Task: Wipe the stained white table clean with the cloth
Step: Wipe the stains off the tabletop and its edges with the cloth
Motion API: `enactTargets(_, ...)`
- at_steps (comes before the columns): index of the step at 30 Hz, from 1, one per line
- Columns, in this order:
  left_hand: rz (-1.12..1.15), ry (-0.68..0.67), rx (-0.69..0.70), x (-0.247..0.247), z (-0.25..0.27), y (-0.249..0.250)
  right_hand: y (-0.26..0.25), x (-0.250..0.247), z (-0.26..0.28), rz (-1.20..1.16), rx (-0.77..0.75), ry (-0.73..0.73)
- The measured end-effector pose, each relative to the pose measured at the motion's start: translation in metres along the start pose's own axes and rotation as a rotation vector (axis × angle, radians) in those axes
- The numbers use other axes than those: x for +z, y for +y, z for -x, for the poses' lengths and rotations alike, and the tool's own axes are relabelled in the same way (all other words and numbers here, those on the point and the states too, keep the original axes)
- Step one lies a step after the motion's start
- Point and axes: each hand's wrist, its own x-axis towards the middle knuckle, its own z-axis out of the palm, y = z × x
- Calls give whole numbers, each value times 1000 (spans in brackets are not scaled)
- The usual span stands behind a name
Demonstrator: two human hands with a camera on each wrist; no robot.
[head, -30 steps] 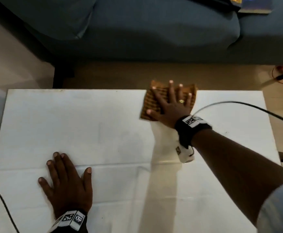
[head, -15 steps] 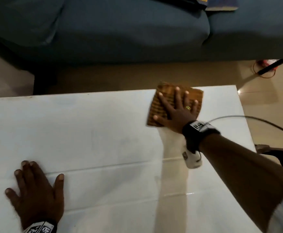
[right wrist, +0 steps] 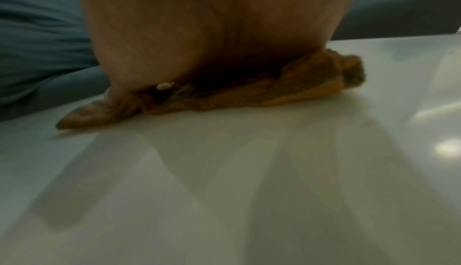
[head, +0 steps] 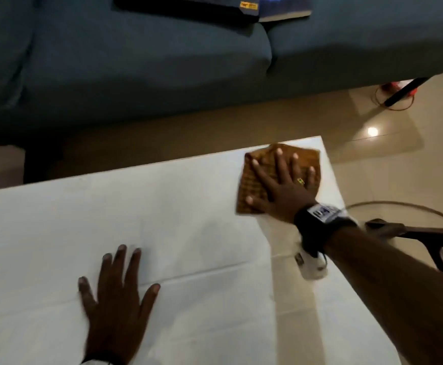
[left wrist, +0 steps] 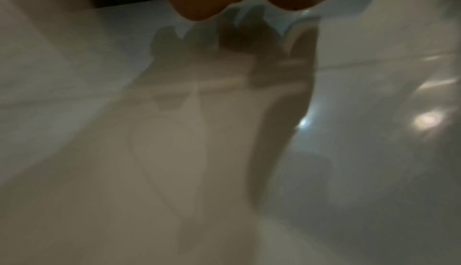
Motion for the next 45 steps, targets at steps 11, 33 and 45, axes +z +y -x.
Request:
enactTargets(11, 97, -174, -165, 14, -33, 123, 4, 46, 96, 116, -374, 37)
enactTargets(33, 2, -637, -298, -27, -49, 135, 23, -5, -9, 17, -223, 97)
enactTargets(45, 35, -556, -241, -22, -42, 132, -3, 3, 6, -18, -220, 20)
